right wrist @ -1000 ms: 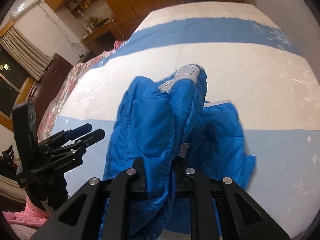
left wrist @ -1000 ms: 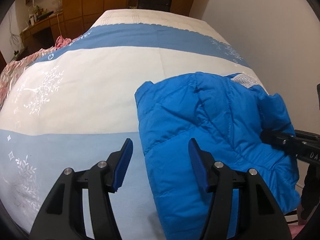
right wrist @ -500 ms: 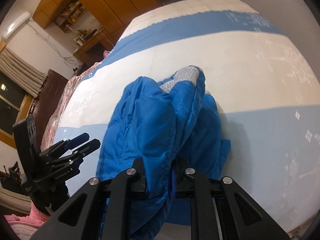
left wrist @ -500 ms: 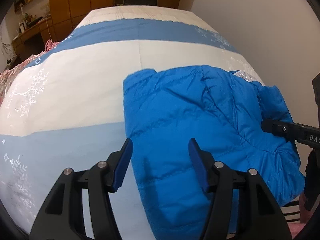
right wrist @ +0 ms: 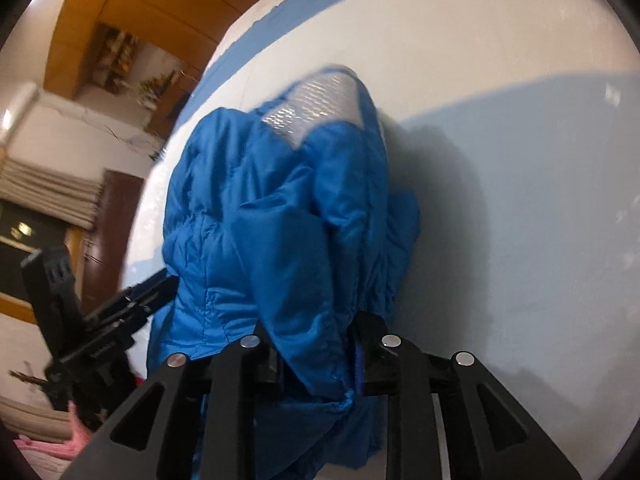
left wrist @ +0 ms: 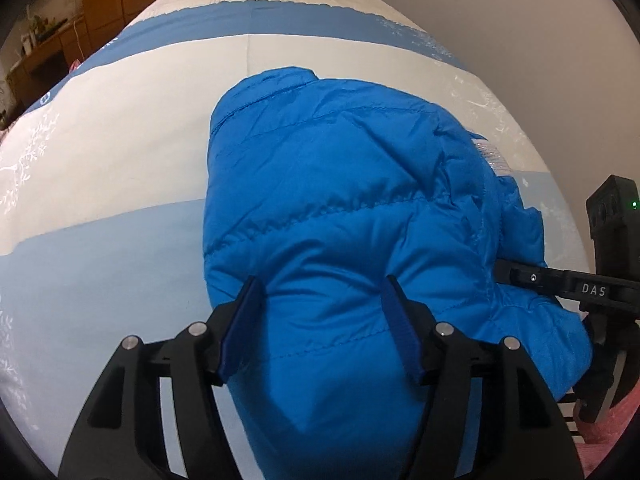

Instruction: Fold large clothes

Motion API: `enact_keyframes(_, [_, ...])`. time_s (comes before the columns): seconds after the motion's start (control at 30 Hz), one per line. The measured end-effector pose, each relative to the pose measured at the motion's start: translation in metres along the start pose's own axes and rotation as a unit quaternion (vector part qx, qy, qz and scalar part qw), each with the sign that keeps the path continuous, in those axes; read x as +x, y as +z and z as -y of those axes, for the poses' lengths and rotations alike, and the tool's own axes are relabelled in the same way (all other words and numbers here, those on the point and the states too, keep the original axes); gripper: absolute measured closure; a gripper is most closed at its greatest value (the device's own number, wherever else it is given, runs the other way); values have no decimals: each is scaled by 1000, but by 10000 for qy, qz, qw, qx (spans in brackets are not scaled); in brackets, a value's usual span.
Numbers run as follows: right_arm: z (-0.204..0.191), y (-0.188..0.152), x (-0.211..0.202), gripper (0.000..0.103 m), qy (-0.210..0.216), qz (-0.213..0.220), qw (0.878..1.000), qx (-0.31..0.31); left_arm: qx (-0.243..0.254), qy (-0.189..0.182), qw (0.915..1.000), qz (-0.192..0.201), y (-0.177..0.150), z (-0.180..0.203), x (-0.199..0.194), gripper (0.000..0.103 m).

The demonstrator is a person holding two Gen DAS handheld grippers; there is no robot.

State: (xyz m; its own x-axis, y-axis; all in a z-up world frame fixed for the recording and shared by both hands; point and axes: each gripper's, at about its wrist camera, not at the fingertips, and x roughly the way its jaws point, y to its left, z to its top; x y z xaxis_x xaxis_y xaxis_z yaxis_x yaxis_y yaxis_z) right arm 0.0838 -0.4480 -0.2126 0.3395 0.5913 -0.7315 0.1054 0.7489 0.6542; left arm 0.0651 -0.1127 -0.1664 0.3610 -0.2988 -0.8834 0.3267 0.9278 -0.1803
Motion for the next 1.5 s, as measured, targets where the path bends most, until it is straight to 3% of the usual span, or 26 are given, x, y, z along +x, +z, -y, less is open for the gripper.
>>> enact_keyframes(0.17, [-14,5,-8,74,-260,-46,9996,-139,-131,-61,9999,-85,4,-3,-4,42])
enact_keyframes(0.23, [-37,3,-23,69,-773,105,9957,-507,-238,-78,9996,-125,6,-9,-14,44])
enact_keyframes(0.3, [-65,-3,-41,68,-1469,395,9830,-1025,-316,-78,9994,-76,3,-15,-32,44])
enact_keyframes(0.33, [-74,-6,-48,68,-1525,479,9802,-1171,-321,-72,9994,-59,-1,-17,-40,44])
enact_keyframes(0.43, [-112,-23,-60,68,-984,482,9804,-1638,-283,-127,9995,-31,-14,-12,-57,44])
enact_keyframes(0.57, [-156,-41,-41,72,-887,290,9666,-2388,-154,-92,9998,-67,-32,0,-62,44])
enact_keyframes(0.67, [-139,-53,-24,78,-1147,-42,9634,-2423,-60,28,10000,-67,-41,8,-57,44])
enact_keyframes(0.83, [-93,-75,-11,88,-1388,-287,9667,-2133,-298,-346,9987,-236,-49,11,-47,44])
enact_keyframes(1.07, [-52,-83,7,94,-1015,-252,9838,-1458,195,54,9996,-193,-59,29,-27,35])
enact_keyframes(1.2, [-70,-73,-10,91,-959,-314,9806,-1683,65,-189,9994,-293,-42,18,-36,40])
enact_keyframes(1.37, [-106,-28,-43,84,-654,178,9782,-1963,-104,-345,9993,48,11,4,-56,41])
enact_keyframes(1.5, [-132,25,-18,84,-891,326,9707,-2208,-125,-630,9979,34,63,11,-40,41])
